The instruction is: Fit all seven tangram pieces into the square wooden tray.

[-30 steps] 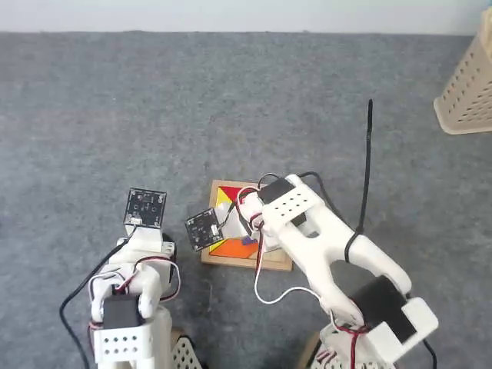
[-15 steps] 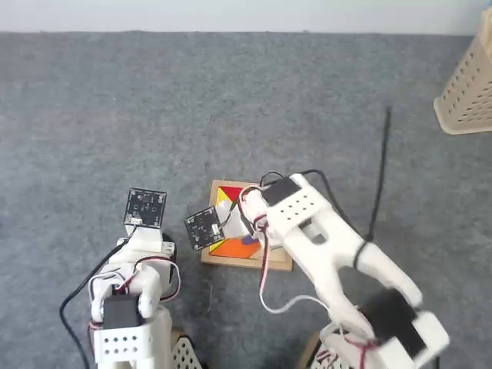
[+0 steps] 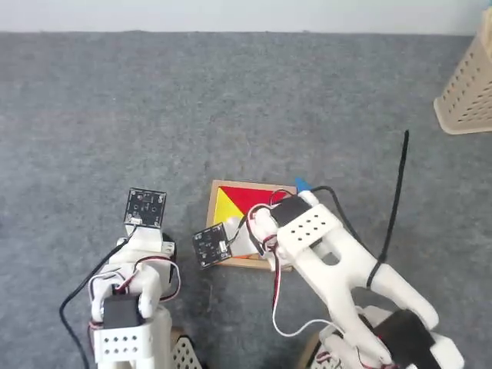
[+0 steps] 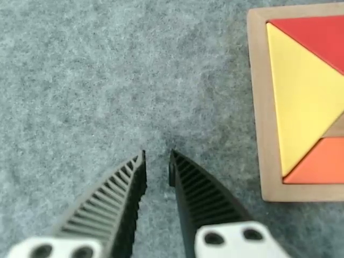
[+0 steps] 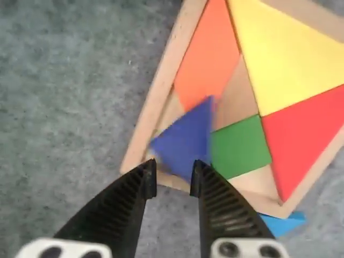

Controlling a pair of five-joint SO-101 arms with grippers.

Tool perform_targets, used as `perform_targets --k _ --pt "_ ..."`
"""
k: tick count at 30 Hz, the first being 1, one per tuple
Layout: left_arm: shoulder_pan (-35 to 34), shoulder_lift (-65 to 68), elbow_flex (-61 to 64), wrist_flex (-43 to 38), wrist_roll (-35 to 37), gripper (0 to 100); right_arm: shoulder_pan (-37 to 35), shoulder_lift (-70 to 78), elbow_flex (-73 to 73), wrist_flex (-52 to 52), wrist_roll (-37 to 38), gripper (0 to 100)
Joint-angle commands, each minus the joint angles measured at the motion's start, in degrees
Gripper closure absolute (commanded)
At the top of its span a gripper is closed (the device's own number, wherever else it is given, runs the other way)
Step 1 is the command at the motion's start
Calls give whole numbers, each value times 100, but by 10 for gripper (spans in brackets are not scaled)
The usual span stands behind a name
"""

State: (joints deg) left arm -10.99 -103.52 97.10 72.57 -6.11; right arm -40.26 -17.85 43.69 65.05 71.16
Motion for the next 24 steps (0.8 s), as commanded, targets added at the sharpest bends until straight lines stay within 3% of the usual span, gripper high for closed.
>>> perform_targets --k 1,5,7,11,16,18,24 --pt "9 -123 -48 0 44 929 -4 -356 -53 -101 -70 909" --pt "9 -123 -48 0 44 929 -4 -356 -62 -145 -132 972" --pt "9 -123 -48 0 44 929 -4 -356 -62 -171 -580 989" --pt "9 -123 -48 0 44 929 233 -356 -273 -664 -2171 992" --pt "9 -123 -48 0 44 929 1305 -242 -730 -1411 -4448 992" --pt "9 -123 -48 0 44 929 1701 -66 -914 -1455 -5020 992" --pt "9 -123 -48 0 44 929 2053 1138 -1705 -1455 -5222 990"
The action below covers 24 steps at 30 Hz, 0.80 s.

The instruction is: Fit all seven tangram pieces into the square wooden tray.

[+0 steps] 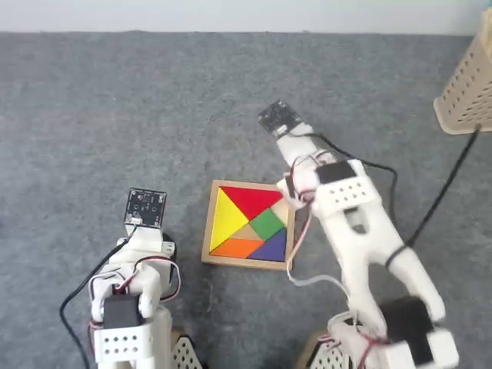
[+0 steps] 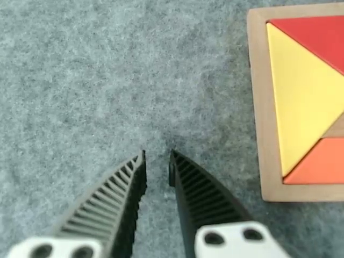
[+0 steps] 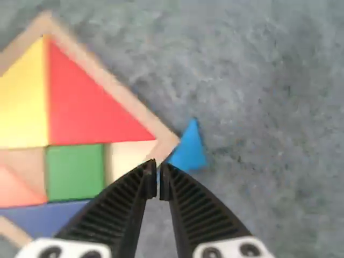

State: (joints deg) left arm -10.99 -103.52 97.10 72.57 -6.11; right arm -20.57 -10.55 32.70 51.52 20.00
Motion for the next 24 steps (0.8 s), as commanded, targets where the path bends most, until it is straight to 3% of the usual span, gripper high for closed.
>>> perform_targets --k 1,7,24 --pt "9 -123 -48 0 44 929 84 637 -756 -92 -149 977" --pt "9 -123 -48 0 44 929 84 1727 -1530 136 -484 814" --pt "9 -123 -48 0 44 929 673 2677 -2163 277 -695 810"
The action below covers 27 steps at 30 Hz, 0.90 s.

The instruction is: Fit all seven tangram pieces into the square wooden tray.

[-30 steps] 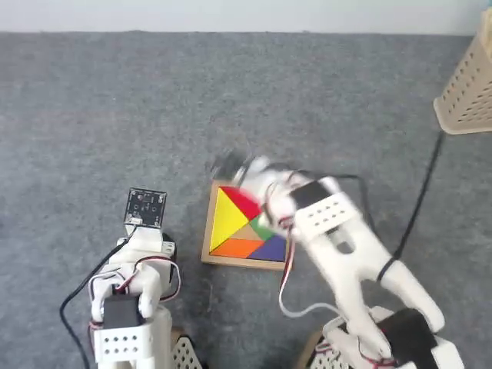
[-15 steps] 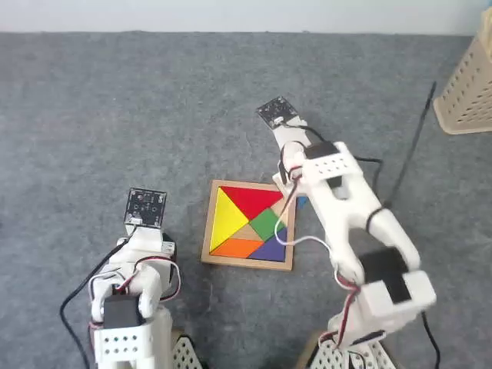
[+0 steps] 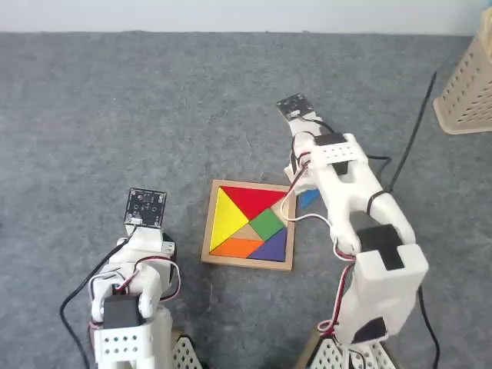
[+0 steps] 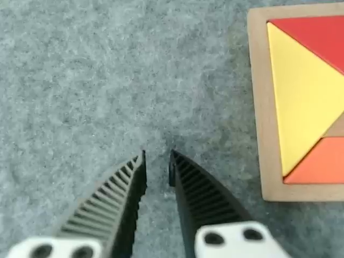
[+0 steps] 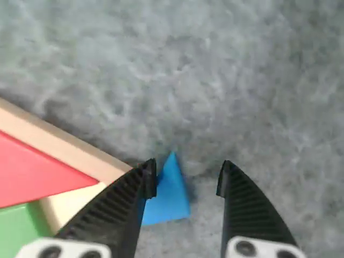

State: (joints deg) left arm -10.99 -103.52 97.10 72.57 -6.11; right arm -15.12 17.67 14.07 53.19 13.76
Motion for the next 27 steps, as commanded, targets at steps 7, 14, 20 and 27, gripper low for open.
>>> perform_targets --k 7,14,20,27 --pt "9 -123 -48 0 44 929 75 -295 -360 585 -97 809" --pt "9 -123 -48 0 44 929 101 -576 -299 901 -237 807" --pt "9 -123 -48 0 44 929 110 -171 -211 778 -229 807" --pt "9 -123 -48 0 44 929 57 -40 -202 752 -229 812"
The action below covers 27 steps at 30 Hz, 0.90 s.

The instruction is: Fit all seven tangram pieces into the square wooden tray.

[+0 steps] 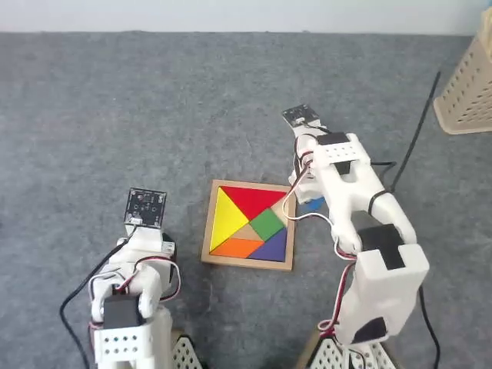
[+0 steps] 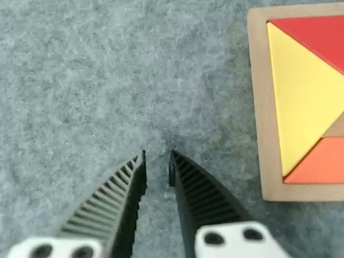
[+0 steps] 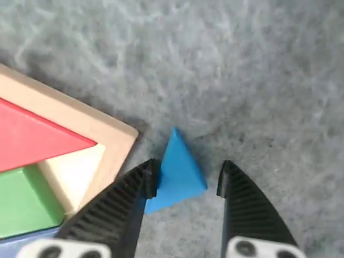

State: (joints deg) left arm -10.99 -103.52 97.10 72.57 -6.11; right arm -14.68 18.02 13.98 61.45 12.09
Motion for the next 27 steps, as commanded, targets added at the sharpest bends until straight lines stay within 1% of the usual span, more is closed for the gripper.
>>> perform_targets --k 1,3,7,10,16,20,22,27 --pt "9 -123 -48 0 44 929 13 -75 -176 -75 -62 812" --pt "9 -123 -48 0 44 929 22 -75 -176 -75 -62 839" --pt "9 -123 -48 0 44 929 13 -119 -193 -75 -70 939" --pt "9 -123 -48 0 44 929 4 -242 -229 -66 -70 980" --pt "9 -123 -48 0 44 929 -110 -1182 -132 -13 -62 985" --pt "9 -123 -48 0 44 929 -549 -1727 149 -40 273 985" --pt "9 -123 -48 0 44 929 -664 -1789 255 -40 281 984" --pt "9 -123 -48 0 44 929 -541 -1833 413 -40 246 985"
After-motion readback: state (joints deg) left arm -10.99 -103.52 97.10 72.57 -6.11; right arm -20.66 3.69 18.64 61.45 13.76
